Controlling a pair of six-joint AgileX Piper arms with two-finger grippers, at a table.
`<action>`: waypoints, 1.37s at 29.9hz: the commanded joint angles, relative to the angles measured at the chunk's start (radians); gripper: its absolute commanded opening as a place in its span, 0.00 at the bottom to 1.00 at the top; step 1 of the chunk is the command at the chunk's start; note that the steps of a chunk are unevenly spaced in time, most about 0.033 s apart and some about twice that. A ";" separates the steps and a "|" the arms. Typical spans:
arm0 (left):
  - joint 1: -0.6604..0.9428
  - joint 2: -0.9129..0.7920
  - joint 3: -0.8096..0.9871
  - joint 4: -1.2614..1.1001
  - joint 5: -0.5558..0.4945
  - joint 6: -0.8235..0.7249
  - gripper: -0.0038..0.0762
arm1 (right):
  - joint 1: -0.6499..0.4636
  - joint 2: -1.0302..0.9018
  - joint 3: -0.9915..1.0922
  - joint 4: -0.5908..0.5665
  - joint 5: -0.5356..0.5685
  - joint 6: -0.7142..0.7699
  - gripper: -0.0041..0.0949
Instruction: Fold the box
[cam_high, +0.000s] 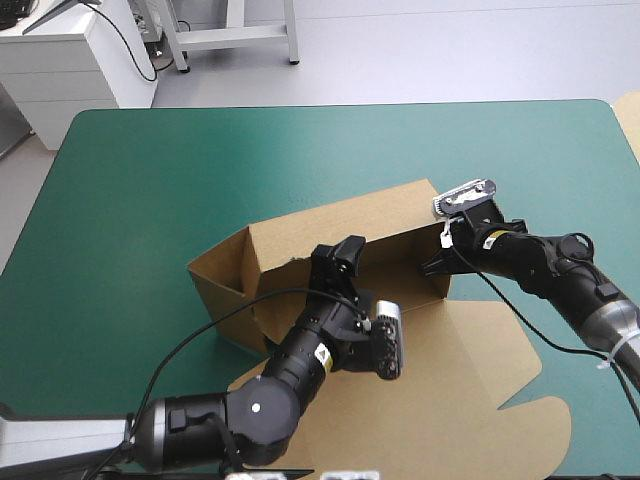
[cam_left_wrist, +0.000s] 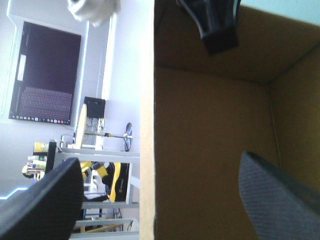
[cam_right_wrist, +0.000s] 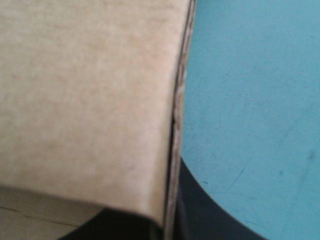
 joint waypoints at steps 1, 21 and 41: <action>-0.090 -0.052 -0.063 0.040 0.113 -0.005 0.76 | -0.034 -0.026 -0.055 -0.038 -0.081 0.040 0.02; 0.154 -0.055 -0.574 -0.541 0.274 0.386 0.07 | -0.085 0.062 -0.226 -0.063 0.020 0.040 0.02; 0.841 -0.195 -0.684 -1.055 0.282 0.538 0.07 | -0.085 0.062 -0.226 -0.060 0.072 0.040 0.02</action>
